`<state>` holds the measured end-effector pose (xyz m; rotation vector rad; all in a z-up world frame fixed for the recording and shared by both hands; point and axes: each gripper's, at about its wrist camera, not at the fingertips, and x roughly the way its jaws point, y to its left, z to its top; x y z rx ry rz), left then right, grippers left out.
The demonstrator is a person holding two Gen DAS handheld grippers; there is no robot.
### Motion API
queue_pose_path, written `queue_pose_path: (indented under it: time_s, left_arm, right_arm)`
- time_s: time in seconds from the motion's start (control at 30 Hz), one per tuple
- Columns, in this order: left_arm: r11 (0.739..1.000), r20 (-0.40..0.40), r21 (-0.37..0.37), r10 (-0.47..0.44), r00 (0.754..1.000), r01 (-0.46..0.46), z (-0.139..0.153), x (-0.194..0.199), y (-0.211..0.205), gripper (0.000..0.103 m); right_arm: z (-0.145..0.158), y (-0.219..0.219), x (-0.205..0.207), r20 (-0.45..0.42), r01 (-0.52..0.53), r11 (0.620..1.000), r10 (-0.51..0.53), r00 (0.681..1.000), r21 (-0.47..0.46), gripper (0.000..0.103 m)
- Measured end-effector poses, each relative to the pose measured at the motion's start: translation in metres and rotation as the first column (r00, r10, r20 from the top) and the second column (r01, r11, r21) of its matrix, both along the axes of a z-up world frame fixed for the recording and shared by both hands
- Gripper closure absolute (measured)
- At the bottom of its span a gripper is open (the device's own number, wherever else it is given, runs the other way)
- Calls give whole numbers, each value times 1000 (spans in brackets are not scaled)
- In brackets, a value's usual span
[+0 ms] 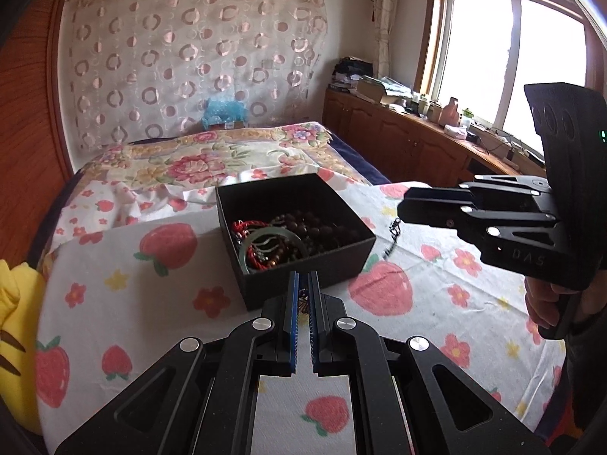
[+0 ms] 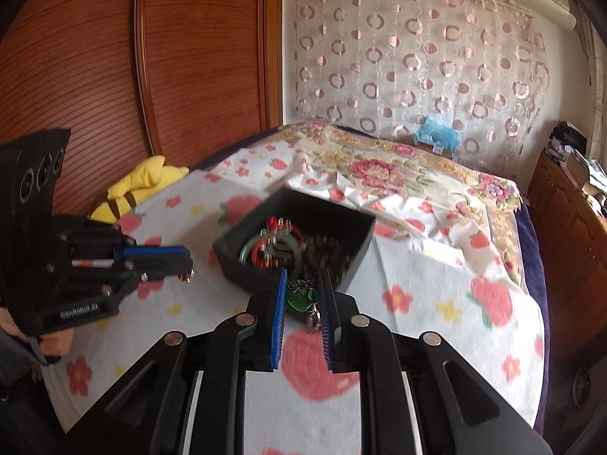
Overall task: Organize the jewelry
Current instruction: 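Carry both pieces over the box and open both tools to drop them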
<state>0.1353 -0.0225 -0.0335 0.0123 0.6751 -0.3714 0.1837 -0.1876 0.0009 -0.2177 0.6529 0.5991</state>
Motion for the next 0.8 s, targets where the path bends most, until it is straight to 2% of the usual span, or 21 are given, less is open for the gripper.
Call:
queue_pose_path:
  time_s: [0.2, 0.53, 0.6, 0.63, 0.8]
  left_arm:
    - [1000, 10, 5, 4, 1000, -4, 6, 18, 3, 99]
    - [1000, 11, 11, 10, 1000, -10, 12, 47, 4, 99]
    - [1000, 8, 13, 12, 1000, -13, 12, 51, 4, 99]
    - [1000, 3, 12, 15, 1000, -15, 11, 56, 4, 99]
    - [999, -26, 16, 34, 999, -34, 5, 81, 3, 99]
  right_arm:
    - [12, 12, 28, 23, -9, 1000, 8, 1000, 24, 85]
    - [5, 22, 70, -6, -7, 999, 7, 1000, 53, 84]
    - [1, 23, 75, -15, -1, 998, 2, 1000, 59, 78]
    - [0, 22, 78, -22, 1, 998, 0, 1000, 60, 70]
    - [-11, 9, 86, -54, 32, 996, -28, 998, 82, 70]
